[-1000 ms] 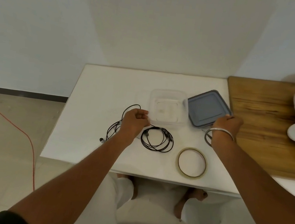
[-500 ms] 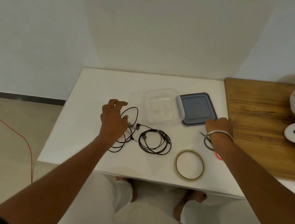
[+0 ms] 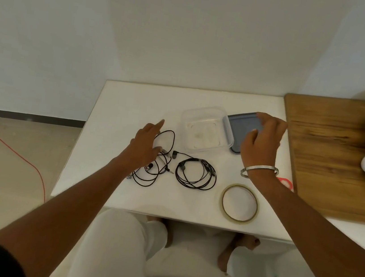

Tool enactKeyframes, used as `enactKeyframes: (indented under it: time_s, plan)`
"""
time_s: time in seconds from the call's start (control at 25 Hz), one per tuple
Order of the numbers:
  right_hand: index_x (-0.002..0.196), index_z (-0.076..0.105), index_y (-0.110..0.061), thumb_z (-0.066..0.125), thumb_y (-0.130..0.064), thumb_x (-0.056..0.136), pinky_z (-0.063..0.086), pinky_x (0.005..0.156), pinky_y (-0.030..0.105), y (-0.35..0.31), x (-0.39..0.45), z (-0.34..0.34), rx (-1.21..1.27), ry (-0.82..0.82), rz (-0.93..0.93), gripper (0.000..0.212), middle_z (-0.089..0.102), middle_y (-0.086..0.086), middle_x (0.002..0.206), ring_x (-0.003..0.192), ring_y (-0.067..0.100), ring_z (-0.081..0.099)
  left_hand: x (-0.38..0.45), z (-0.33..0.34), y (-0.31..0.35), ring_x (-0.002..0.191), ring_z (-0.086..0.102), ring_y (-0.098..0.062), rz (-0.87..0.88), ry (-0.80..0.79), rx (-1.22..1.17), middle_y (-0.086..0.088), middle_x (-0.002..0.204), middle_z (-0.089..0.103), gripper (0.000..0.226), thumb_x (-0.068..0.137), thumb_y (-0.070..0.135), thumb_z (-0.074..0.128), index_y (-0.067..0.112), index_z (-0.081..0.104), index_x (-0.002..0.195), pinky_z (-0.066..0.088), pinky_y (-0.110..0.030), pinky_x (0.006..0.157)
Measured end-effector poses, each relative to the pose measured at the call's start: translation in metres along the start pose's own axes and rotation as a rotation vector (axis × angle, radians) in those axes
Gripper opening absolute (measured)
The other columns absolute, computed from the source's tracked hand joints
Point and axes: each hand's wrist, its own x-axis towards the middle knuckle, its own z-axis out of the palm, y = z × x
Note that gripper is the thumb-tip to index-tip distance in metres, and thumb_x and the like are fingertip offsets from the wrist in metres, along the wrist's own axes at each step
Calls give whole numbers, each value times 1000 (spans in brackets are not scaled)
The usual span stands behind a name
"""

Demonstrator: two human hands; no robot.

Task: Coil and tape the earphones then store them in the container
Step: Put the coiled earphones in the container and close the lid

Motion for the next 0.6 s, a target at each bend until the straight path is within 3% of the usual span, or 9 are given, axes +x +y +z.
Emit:
enactKeyframes:
  time_s: [0.12, 0.28, 0.36, 0.44, 0.6]
  plan:
    - [113, 52, -5, 40, 9, 78, 42, 95, 25, -15, -11, 12, 45, -79, -115, 39, 41, 14, 118, 105, 20, 50, 6, -2, -1, 98, 55, -21, -109, 24, -106, -8, 124, 49, 66, 89, 5, 63, 13, 33, 148, 45, -27, 89]
    - [113, 54, -10, 38, 9, 75, 44, 96, 35, -29, -36, 32, 79, -266, -202, 45, 42, 8, 114, 107, 21, 48, 7, -5, 2, 73, 55, -10, -190, 25, -96, -2, 92, 62, 34, 86, -1, 58, 10, 62, 118, 50, -19, 72]
    - [112, 55, -13, 36, 6, 74, 45, 94, 38, -33, -47, 40, 66, -354, -243, 46, 43, 6, 112, 106, 21, 48, 1, -12, 3, 64, 52, -4, -188, 1, -70, 3, 85, 60, 27, 85, -1, 54, 13, 67, 103, 42, -6, 56]
    - [111, 56, -13, 36, 6, 74, 46, 90, 40, -36, -55, 47, 73, -429, -262, 46, 44, 5, 111, 103, 21, 49, -7, -19, 3, 65, 52, -5, -186, -24, -84, 6, 83, 59, 26, 84, 1, 55, 18, 68, 98, 39, -4, 50]
    - [107, 60, -12, 41, 6, 79, 47, 86, 39, -42, -73, 60, 21, -568, -300, 38, 47, 6, 108, 97, 20, 50, -25, -20, -11, 84, 54, -12, -121, -116, -8, 1, 95, 57, 23, 84, 12, 68, 16, 68, 106, 36, -9, 64]
